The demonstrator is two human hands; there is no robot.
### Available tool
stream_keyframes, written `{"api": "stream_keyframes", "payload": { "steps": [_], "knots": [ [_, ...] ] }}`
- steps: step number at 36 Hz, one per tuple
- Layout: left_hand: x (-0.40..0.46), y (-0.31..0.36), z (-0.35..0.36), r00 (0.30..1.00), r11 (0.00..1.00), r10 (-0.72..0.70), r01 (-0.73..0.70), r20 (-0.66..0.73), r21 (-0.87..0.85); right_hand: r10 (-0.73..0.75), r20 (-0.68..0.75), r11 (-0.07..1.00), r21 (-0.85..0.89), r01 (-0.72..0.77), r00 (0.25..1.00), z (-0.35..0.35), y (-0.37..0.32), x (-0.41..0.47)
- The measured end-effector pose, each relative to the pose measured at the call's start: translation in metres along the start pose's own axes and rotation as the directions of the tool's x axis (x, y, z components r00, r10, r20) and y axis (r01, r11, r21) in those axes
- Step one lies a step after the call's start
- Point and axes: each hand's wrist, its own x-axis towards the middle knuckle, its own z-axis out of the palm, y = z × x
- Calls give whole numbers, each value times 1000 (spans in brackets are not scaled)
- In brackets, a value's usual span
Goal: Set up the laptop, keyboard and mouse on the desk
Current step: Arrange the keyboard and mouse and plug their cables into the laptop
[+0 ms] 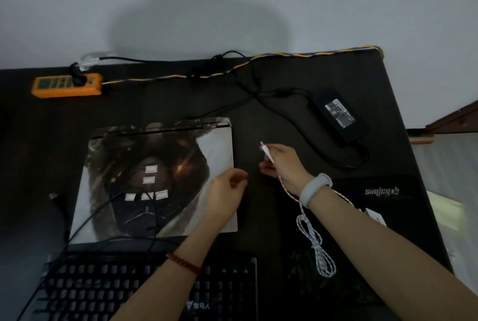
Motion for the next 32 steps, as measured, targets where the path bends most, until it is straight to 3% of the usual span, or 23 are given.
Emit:
{"api": "stream_keyframes", "payload": {
  "steps": [2, 3, 5, 7, 13, 20, 28, 32],
  "knots": [
    [-2, -14, -4, 978, 971, 136, -99, -160, 219, -115, -22, 959, -264, 105, 993, 0, 9, 1],
    [-2, -22, -5, 961, 937, 181, -104, -210, 334, -205, -4, 887, -423, 184, 979, -2, 14, 0],
    [1, -39, -8, 959, 873, 144, -6, -245, 489, -290, 110, 709, -642, 290, 951, -4, 26, -1],
    [3, -54, -10, 973, 840, 63, 69, -223, 538, -246, 215, 597, -734, 322, 945, -3, 37, -2],
    [6, -75, -3, 967, 801, 118, 41, -225, 597, -222, 399, 455, -765, 456, 890, 5, 51, 2],
    [6, -79, 3, 950, 781, 153, 52, -272, 622, -268, 473, 373, -752, 543, 839, 9, 52, 15],
    [6, -80, 4, 946, 778, 153, 62, -285, 625, -383, 550, 100, -774, 625, 742, 5, 52, 23],
    [6, -80, 5, 946, 779, 155, 60, -284, 624, -386, 579, 52, -764, 643, 718, 3, 55, 23]
  ]
}}
